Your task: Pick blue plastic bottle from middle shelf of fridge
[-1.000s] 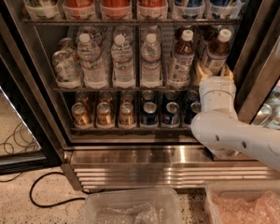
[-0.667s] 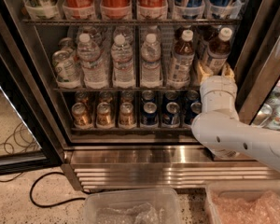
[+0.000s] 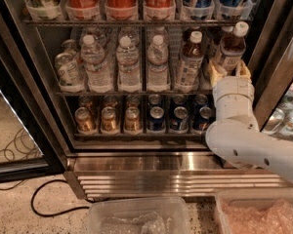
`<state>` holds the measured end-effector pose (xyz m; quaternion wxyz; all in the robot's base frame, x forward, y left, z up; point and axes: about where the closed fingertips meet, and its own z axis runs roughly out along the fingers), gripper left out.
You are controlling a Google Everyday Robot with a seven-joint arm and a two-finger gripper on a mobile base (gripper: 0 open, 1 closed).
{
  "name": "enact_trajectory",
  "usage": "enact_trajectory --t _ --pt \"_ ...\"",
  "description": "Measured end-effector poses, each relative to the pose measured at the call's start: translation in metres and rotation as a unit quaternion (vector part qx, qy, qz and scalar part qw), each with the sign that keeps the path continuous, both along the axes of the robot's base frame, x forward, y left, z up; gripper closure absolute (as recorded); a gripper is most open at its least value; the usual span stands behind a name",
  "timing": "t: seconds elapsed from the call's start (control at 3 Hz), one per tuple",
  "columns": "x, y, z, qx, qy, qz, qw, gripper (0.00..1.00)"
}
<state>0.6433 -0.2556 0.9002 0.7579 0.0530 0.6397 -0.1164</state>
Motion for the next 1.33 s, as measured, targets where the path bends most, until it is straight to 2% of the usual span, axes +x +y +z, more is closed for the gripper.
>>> enact_trajectory --t 0.33,0.67,1.0,1.33 --pt "-0.018 0.007 0.015 0.016 -0.003 0.039 0.9991 1.0" --pt "-0.043 0.021 0.03 0.033 -0.001 0.097 0.9947 1.0" --pt "-0.066 0.031 0.044 0.036 -0.002 0.147 0.9884 1.0" --pt "-0.084 0.041 0.058 0.047 -0.015 0.186 0.9813 1.0"
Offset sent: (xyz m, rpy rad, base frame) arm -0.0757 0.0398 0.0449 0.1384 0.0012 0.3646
